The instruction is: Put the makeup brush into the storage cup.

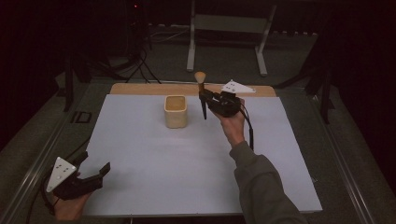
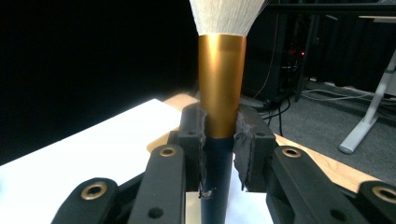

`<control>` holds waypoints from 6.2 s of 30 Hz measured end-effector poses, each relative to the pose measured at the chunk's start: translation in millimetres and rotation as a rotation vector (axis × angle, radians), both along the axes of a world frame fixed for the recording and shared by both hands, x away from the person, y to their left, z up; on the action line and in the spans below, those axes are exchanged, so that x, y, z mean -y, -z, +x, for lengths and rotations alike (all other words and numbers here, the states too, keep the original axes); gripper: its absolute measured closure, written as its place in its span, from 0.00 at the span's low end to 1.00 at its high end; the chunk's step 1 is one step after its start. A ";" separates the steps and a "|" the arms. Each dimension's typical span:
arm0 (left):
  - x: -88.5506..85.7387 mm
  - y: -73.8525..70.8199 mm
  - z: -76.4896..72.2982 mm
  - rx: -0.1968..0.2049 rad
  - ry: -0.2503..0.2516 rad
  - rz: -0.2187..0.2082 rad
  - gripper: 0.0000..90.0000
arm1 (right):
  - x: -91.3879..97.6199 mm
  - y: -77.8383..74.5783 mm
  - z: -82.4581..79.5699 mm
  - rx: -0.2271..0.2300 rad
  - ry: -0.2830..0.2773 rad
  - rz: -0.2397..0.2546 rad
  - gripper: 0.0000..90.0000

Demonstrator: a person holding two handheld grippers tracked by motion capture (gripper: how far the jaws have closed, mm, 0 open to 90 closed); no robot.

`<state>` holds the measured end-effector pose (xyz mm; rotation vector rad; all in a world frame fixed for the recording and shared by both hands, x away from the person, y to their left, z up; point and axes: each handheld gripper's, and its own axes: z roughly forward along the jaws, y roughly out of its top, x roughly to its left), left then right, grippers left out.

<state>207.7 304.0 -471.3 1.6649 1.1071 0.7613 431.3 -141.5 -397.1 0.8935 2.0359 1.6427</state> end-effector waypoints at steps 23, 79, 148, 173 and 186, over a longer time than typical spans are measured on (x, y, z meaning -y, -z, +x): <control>-1.4 -0.2 -1.6 0.004 -0.001 -0.009 0.14 | -8.6 -6.5 11.7 0.039 0.008 0.042 0.82; -5.6 -1.2 -4.3 0.013 -0.013 -0.040 0.14 | -40.5 -6.6 38.3 0.030 0.044 0.037 0.82; -8.1 -1.6 -6.1 0.020 -0.019 -0.054 0.14 | -90.7 11.9 43.1 -0.008 0.028 -0.050 0.81; -7.3 -1.2 -5.2 0.017 -0.018 -0.049 0.14 | -87.4 21.9 47.2 -0.100 0.000 -0.136 0.11; -6.9 -0.8 -4.8 0.015 -0.019 -0.048 0.14 | -82.0 16.1 43.5 -0.098 -0.019 -0.140 0.11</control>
